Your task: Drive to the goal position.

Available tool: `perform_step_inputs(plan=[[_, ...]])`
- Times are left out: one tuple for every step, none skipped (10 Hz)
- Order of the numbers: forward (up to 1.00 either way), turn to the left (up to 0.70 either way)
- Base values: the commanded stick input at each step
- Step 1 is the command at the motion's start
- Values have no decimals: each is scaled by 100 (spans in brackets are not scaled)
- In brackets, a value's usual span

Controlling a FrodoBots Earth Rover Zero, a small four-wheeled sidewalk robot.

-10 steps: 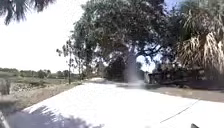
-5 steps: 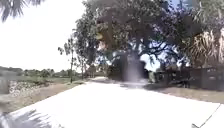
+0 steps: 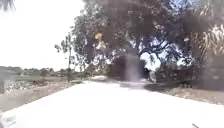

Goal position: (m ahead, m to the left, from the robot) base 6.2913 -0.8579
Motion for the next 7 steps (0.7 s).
perform_step_inputs(plan=[[70,0],[70,0],[70,0],[70,0],[70,0],[70,0],[70,0]])
